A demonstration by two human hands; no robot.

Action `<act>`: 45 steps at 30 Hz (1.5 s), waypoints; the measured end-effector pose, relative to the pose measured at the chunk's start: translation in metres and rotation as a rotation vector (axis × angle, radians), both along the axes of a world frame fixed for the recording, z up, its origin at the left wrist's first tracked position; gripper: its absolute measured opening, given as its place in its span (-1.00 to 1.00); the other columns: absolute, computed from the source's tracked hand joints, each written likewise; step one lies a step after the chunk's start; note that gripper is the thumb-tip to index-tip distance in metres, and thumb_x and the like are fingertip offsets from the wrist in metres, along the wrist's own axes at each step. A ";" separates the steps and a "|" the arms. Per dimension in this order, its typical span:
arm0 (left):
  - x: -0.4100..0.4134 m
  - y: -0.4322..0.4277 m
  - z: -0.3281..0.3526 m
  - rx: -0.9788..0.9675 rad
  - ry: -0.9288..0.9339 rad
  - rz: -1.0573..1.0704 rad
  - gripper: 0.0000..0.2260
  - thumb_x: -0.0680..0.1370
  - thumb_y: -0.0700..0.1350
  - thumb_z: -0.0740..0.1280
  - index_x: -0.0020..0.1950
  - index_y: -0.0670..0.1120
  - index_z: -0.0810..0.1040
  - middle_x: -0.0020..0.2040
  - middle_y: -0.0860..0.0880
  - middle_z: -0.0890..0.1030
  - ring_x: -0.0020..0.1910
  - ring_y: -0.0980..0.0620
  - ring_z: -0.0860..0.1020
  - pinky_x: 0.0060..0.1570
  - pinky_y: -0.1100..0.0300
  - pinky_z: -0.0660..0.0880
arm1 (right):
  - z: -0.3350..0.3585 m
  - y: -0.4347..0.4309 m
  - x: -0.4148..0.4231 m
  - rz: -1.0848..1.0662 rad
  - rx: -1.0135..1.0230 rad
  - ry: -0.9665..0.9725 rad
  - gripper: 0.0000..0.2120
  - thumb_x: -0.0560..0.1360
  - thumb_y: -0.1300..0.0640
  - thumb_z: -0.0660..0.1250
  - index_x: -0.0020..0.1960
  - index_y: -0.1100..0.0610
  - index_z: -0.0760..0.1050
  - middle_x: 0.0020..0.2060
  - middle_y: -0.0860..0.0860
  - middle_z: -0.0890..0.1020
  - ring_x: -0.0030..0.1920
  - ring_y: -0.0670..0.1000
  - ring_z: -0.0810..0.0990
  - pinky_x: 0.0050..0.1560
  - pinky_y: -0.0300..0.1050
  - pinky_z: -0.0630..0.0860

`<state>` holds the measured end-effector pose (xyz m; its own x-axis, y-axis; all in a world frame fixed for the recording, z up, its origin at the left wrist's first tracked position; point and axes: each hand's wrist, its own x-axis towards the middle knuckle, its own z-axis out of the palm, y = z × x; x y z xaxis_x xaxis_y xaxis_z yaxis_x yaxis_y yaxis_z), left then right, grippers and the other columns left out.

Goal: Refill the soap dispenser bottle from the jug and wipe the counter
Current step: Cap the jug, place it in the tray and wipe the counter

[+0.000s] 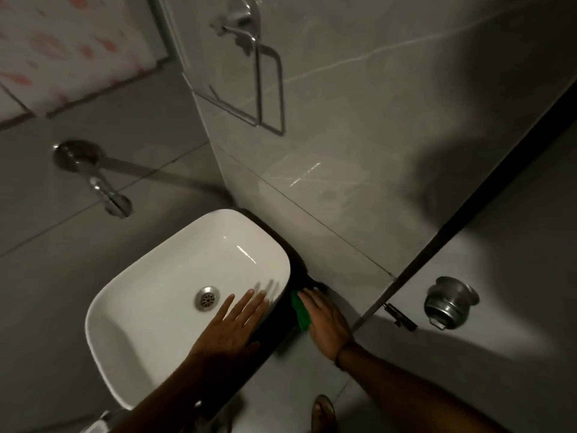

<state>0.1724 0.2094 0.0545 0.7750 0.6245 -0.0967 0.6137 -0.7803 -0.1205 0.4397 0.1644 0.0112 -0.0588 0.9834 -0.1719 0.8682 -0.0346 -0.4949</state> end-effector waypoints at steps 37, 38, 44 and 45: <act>-0.016 0.014 -0.011 -0.461 -0.290 -0.024 -0.29 0.54 0.02 0.01 0.73 0.03 0.05 0.75 0.02 0.00 0.74 -0.02 -0.07 0.67 -0.25 -0.04 | -0.080 -0.033 -0.110 0.153 0.223 -0.146 -0.56 0.59 0.24 0.10 0.41 0.21 0.52 0.43 0.20 0.53 0.55 0.29 0.33 0.60 0.30 0.14; -0.016 0.015 -0.012 -0.470 -0.288 -0.022 -0.30 0.54 0.03 0.00 0.73 0.04 0.04 0.75 0.04 -0.01 0.74 -0.01 -0.09 0.67 -0.25 -0.05 | -0.085 -0.048 -0.126 0.215 0.214 -0.132 -0.50 0.58 0.22 0.07 0.48 0.17 0.46 0.49 0.16 0.47 0.59 0.26 0.26 0.62 0.27 0.09; -0.020 0.015 -0.016 -0.486 -0.302 -0.027 -0.32 0.58 0.03 0.01 0.74 0.08 0.02 0.75 0.08 -0.03 0.74 0.03 -0.11 0.68 -0.24 -0.07 | -0.101 -0.090 -0.130 0.466 0.308 -0.181 -0.42 0.51 0.26 0.31 0.53 0.12 0.39 0.52 0.12 0.44 0.59 0.23 0.28 0.62 0.22 0.09; -0.021 0.015 -0.016 -0.485 -0.302 -0.027 -0.32 0.59 0.03 0.02 0.74 0.08 0.02 0.75 0.08 -0.03 0.74 0.03 -0.10 0.67 -0.24 -0.06 | -0.097 -0.085 -0.120 0.415 0.301 -0.203 -0.40 0.49 0.27 0.39 0.51 0.13 0.42 0.51 0.12 0.46 0.58 0.24 0.31 0.61 0.20 0.09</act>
